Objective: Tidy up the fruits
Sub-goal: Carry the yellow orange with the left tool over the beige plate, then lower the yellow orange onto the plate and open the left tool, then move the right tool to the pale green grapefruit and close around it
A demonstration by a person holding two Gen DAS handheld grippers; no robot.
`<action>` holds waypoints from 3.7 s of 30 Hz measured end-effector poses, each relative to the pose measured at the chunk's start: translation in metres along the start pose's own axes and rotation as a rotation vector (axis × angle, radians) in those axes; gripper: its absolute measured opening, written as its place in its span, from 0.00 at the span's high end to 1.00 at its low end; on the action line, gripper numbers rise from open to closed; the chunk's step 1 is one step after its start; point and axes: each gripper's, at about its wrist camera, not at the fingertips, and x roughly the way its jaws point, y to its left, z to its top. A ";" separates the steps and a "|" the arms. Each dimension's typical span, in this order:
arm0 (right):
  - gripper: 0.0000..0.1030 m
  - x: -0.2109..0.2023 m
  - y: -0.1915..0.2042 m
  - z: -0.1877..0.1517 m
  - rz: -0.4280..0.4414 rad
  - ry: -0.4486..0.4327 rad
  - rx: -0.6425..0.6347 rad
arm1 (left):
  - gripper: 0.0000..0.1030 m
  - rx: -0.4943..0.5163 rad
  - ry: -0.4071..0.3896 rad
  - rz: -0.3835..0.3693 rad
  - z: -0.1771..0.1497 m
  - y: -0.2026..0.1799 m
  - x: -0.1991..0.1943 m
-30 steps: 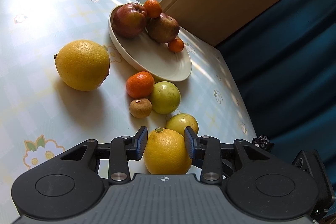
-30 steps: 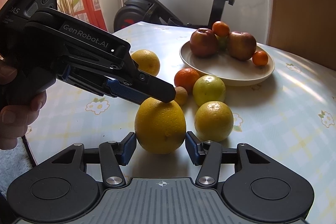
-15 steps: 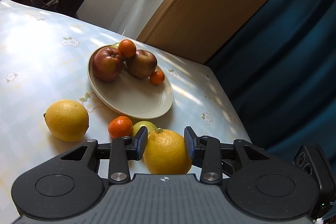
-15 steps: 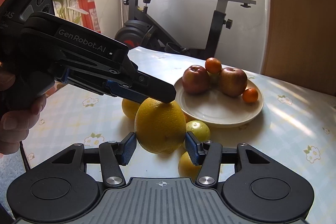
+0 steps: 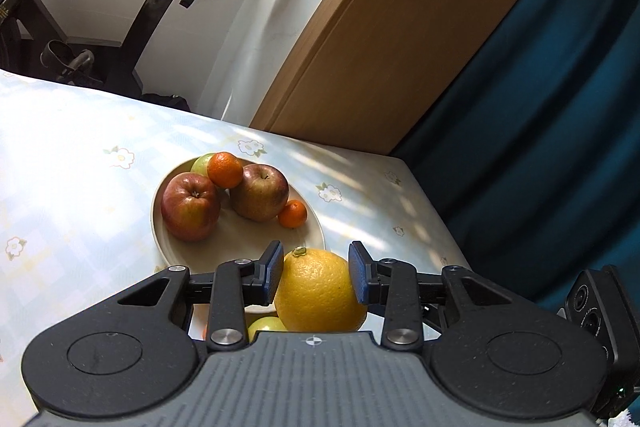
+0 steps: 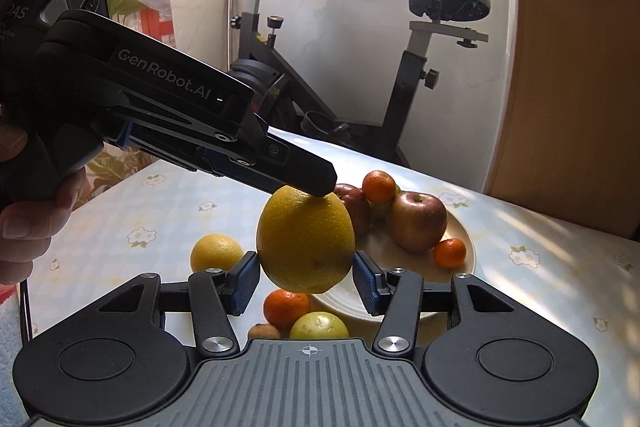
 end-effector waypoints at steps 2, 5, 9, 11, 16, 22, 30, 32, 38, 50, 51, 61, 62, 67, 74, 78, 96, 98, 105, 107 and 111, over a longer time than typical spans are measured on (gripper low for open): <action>0.54 0.005 -0.005 0.005 0.006 0.002 -0.003 | 0.63 -0.001 -0.001 0.005 0.006 0.001 0.004; 0.54 0.014 -0.015 0.012 0.013 0.004 -0.004 | 0.63 0.017 -0.004 0.016 0.015 0.001 0.012; 0.54 0.025 -0.030 0.018 0.020 0.011 0.003 | 0.63 0.017 0.001 0.027 0.026 0.003 0.026; 0.54 0.031 -0.036 0.019 0.022 0.018 0.003 | 0.63 0.013 0.009 0.030 0.032 0.005 0.036; 0.54 0.048 -0.051 0.013 0.033 0.049 0.020 | 0.63 0.010 0.042 0.038 0.036 0.011 0.052; 0.54 0.060 -0.065 0.001 0.034 0.080 0.054 | 0.63 0.012 0.099 0.033 0.037 0.014 0.074; 0.54 0.068 -0.085 -0.014 0.014 0.113 0.095 | 0.63 0.028 0.152 0.037 0.035 0.006 0.103; 0.54 0.074 -0.088 -0.016 0.023 0.128 0.102 | 0.63 0.023 0.163 0.045 0.034 0.009 0.107; 0.54 0.094 -0.087 -0.015 0.050 0.148 0.107 | 0.63 0.009 0.176 0.092 0.036 0.022 0.109; 0.54 0.116 -0.079 -0.006 0.032 0.162 0.101 | 0.65 -0.016 0.159 0.135 0.043 0.043 0.099; 0.54 0.116 -0.078 -0.005 0.028 0.160 0.097 | 0.65 -0.009 0.152 0.138 0.043 0.043 0.099; 0.50 0.113 -0.070 -0.002 -0.026 0.159 0.081 | 0.65 0.015 0.105 0.179 0.043 0.036 0.080; 0.49 0.110 -0.069 0.000 -0.021 0.157 0.085 | 0.65 0.020 0.101 0.185 0.042 0.035 0.078; 0.49 0.098 -0.064 0.003 -0.026 0.152 0.069 | 0.64 0.044 0.082 0.210 0.039 0.031 0.070; 0.49 0.077 -0.055 0.004 -0.039 0.139 0.072 | 0.63 0.074 0.068 0.247 0.030 0.025 0.054; 0.49 0.066 -0.050 0.000 -0.040 0.136 0.077 | 0.63 0.077 0.060 0.258 0.024 0.025 0.043; 0.49 0.015 -0.016 -0.046 -0.058 0.127 0.105 | 0.63 0.121 0.052 0.289 -0.021 0.039 -0.002; 0.49 0.012 -0.012 -0.052 -0.059 0.134 0.102 | 0.63 0.129 0.058 0.291 -0.026 0.042 -0.005; 0.49 0.010 0.004 -0.072 -0.063 0.143 0.098 | 0.63 0.124 0.054 0.308 -0.032 0.054 -0.015; 0.49 0.011 0.007 -0.076 -0.066 0.147 0.095 | 0.63 0.121 0.052 0.312 -0.033 0.056 -0.016; 0.49 0.013 0.008 -0.081 -0.082 0.146 0.104 | 0.63 0.123 0.055 0.311 -0.036 0.057 -0.017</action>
